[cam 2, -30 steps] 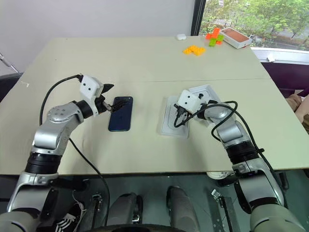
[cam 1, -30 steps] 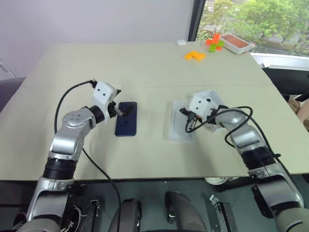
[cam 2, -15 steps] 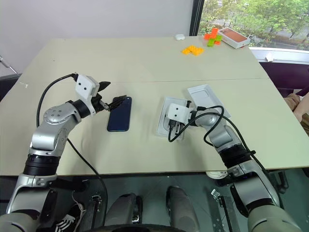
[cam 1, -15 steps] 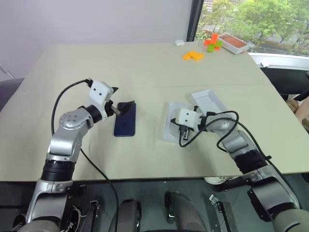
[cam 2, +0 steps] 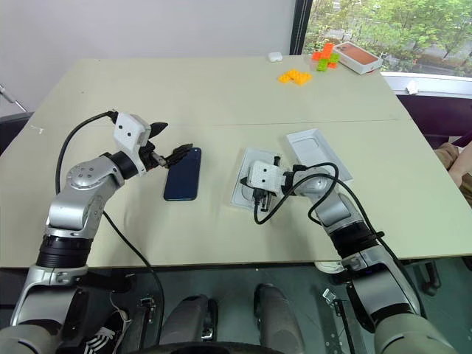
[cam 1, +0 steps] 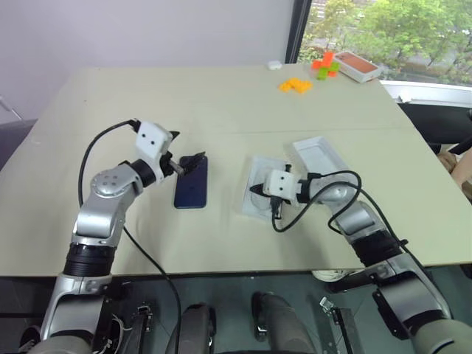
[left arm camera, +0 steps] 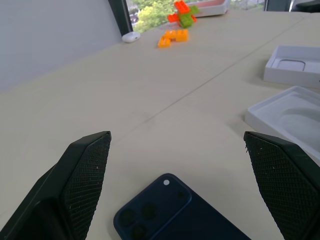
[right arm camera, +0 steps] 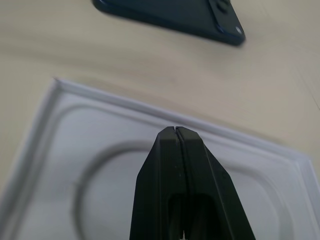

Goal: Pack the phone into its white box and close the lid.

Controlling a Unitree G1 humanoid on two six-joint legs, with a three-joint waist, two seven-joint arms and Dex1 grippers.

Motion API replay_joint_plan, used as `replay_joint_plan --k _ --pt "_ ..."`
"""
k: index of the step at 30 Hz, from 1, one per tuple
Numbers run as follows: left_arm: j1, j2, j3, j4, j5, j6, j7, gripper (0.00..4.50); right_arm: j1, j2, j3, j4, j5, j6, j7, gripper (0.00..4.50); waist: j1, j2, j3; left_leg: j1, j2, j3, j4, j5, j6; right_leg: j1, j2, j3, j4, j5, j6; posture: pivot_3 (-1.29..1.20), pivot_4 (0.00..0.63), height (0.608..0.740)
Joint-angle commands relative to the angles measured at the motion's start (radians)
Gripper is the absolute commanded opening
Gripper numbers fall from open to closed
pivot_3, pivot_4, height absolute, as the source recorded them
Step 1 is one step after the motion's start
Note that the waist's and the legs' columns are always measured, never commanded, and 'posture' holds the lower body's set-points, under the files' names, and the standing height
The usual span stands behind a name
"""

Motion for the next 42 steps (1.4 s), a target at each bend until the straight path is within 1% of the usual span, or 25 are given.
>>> replay_joint_plan --k 1,4,8,12,15,17,19,21,22,25,27,30,34,35,36,38,42 --pt "-0.018 0.005 0.03 -0.02 -0.002 -0.024 0.002 4.5 -0.009 -0.003 0.003 -0.007 0.009 -0.05 0.024 0.03 0.0 0.0 0.0 0.0 0.0 0.0 0.0 0.0 0.0 0.0 0.0 0.0 0.0 0.0 0.0 0.0 0.15 0.74" --pt "-0.015 0.007 0.033 -0.024 -0.005 -0.02 0.002 4.5 -0.018 -0.031 -0.005 0.017 0.008 -0.065 0.055 0.03 0.001 0.0 0.0 0.0 0.0 0.0 0.0 0.0 0.0 0.0 0.0 0.0 0.0 0.0 0.0 0.0 0.15 0.74" --pt "-0.002 0.017 0.052 -0.022 -0.015 -0.005 -0.003 4.5 -0.047 -0.001 -0.077 0.003 0.09 0.015 0.038 0.03 -0.001 0.0 0.0 0.0 0.0 0.0 0.0 0.0 0.0 0.0 0.0 0.0 0.0 0.0 0.0 0.0 0.15 0.74" --pt "0.013 0.033 0.119 -0.022 -0.074 0.064 -0.008 4.5 -0.09 0.039 -0.127 -0.035 0.152 0.093 0.007 0.03 -0.003 0.0 0.0 0.001 0.0 0.0 0.0 0.0 0.0 0.0 0.0 0.0 0.002 0.0 0.0 0.0 0.15 0.74" --pt "0.037 0.081 0.181 -0.042 -0.166 0.243 -0.023 4.5 -0.117 0.059 -0.114 -0.039 0.127 0.1 -0.022 0.03 -0.005 0.0 0.0 0.001 0.001 0.0 0.0 0.0 0.0 -0.001 0.001 0.0 0.004 0.0 0.0 0.0 0.15 0.74" --pt "0.051 0.115 0.215 -0.045 -0.238 0.377 -0.04 4.5 -0.134 0.076 -0.079 -0.011 0.061 0.064 -0.073 0.03 -0.005 0.0 0.0 0.001 0.001 -0.001 0.0 0.0 0.0 -0.001 0.001 -0.001 0.004 0.0 0.0 0.0 0.15 0.74" --pt "0.051 0.144 0.237 -0.031 -0.258 0.458 -0.024 4.5 -0.156 0.102 -0.05 0.038 -0.004 0.035 -0.139 0.03 -0.005 0.0 0.0 0.001 0.001 -0.001 0.0 0.0 0.0 -0.001 0.001 -0.001 0.005 0.0 0.0 0.0 0.15 0.74" --pt "0.012 0.147 0.298 0.034 -0.334 0.683 0.027 4.5 -0.178 0.133 -0.019 0.084 -0.058 0.002 -0.196 0.03 -0.003 0.0 0.0 0.001 0.001 -0.001 0.0 0.0 0.0 -0.001 0.0 -0.001 0.005 0.0 0.0 0.0 0.15 0.74" --pt "0.003 0.136 0.319 0.047 -0.354 0.695 0.034 4.5 -0.185 0.154 -0.012 0.092 -0.062 0.004 -0.207 0.03 -0.002 0.0 0.0 0.001 0.0 -0.001 0.001 0.0 0.0 -0.001 0.0 -0.001 0.005 0.0 0.0 0.0 0.15 0.74" --pt "-0.053 0.112 0.376 0.091 -0.422 0.832 0.07 4.5 -0.201 0.2 0.019 0.102 -0.087 -0.004 -0.228 0.03 -0.003 -0.001 0.0 0.0 0.0 -0.001 0.001 0.0 0.0 -0.001 0.0 -0.001 0.005 0.0 0.0 0.0 0.15 0.74" --pt "-0.103 0.073 0.418 0.131 -0.464 0.941 0.12 4.5 -0.218 0.228 0.053 0.121 -0.118 -0.009 -0.231 0.03 -0.002 -0.001 0.0 0.0 0.0 -0.001 0.001 0.0 0.0 -0.001 -0.001 -0.001 0.005 0.0 0.0 0.0 0.15 0.74" --pt "-0.138 0.034 0.43 0.147 -0.478 1.018 0.161 4.5 -0.242 0.251 0.075 0.152 -0.136 0.006 -0.223 0.03 -0.004 -0.001 0.0 0.0 -0.001 -0.002 0.001 0.0 -0.001 -0.001 -0.002 -0.002 0.005 0.0 0.0 0.0 0.15 0.74" --pt "-0.164 -0.023 0.445 0.166 -0.471 1.051 0.222 4.5 -0.282 0.281 0.086 0.215 -0.15 0.03 -0.236 0.03 -0.005 -0.001 0.0 0.0 -0.001 -0.002 0.001 0.0 -0.002 -0.002 -0.002 -0.002 0.005 0.0 0.0 0.0 0.15 0.74" --pt "-0.166 -0.033 0.45 0.169 -0.467 1.052 0.237 3.97 -0.288 0.287 0.088 0.226 -0.152 0.031 -0.235 0.0 -0.006 -0.001 0.0 0.0 -0.001 -0.002 0.001 0.001 -0.002 -0.002 -0.002 -0.002 0.005 0.0 0.0 0.0 0.15 0.74" --pt "-0.172 -0.042 0.461 0.176 -0.47 1.066 0.251 3.64 -0.292 0.291 0.094 0.236 -0.158 0.027 -0.235 0.0 -0.006 -0.001 0.0 0.0 -0.001 -0.002 0.0 0.001 -0.002 -0.002 -0.002 -0.002 0.005 0.0 0.0 0.0 0.15 0.74" --pt "-0.173 -0.05 0.473 0.178 -0.474 1.077 0.267 2.75 -0.297 0.295 0.105 0.254 -0.177 0.017 -0.245 0.0 -0.007 -0.001 0.0 0.0 0.0 -0.003 0.0 0.001 -0.003 -0.003 -0.002 -0.002 0.006 0.0 -0.001 0.0 0.15 0.74" --pt "-0.181 -0.058 0.511 0.204 -0.469 1.119 0.31 2.75 -0.308 0.307 0.12 0.291 -0.213 0.014 -0.273 0.0 -0.009 -0.001 0.0 0.0 0.0 -0.003 0.0 0.002 -0.004 -0.003 -0.002 -0.002 0.006 0.0 -0.001 0.0 0.15 0.74"
